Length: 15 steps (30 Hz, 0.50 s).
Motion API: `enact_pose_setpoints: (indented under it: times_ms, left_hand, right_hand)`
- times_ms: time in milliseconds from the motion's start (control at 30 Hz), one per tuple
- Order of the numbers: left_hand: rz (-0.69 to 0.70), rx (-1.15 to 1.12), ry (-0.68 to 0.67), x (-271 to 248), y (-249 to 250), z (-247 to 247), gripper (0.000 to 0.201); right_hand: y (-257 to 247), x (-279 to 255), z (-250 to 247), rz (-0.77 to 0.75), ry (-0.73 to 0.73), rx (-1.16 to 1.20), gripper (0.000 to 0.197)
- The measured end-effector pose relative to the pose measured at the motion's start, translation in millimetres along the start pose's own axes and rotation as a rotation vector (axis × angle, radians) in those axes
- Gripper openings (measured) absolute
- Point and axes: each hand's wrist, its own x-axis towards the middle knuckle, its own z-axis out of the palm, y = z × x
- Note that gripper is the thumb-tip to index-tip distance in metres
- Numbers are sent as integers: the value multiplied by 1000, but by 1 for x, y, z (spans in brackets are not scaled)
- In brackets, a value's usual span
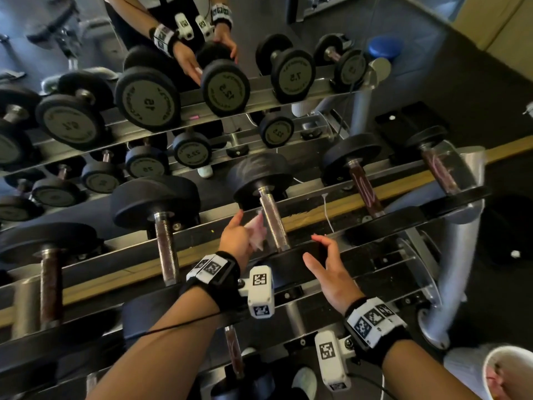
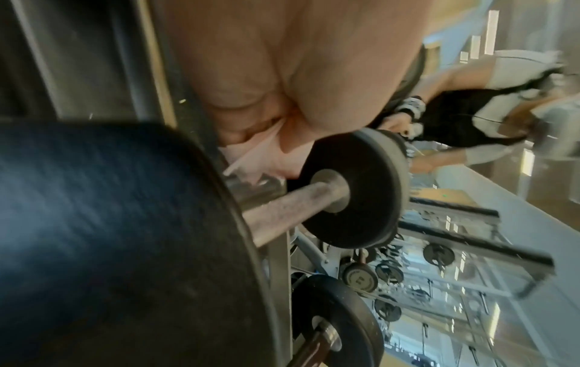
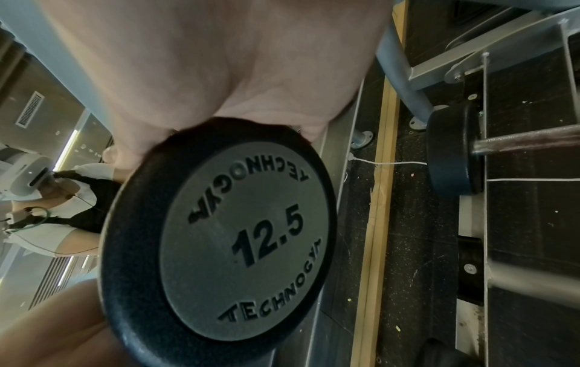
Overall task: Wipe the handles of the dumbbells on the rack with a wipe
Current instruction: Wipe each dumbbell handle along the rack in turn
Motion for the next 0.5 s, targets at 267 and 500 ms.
enact_pose_setpoints:
  times_ms: [267, 500]
  left_hand:
    - [40, 95, -40, -10, -12, 7, 51]
    - [38, 99, -143, -15, 0, -19, 72]
  right_hand:
    - [-1, -1, 2, 9, 20, -4, 46]
    - [-2, -1, 2, 13, 18, 4, 46]
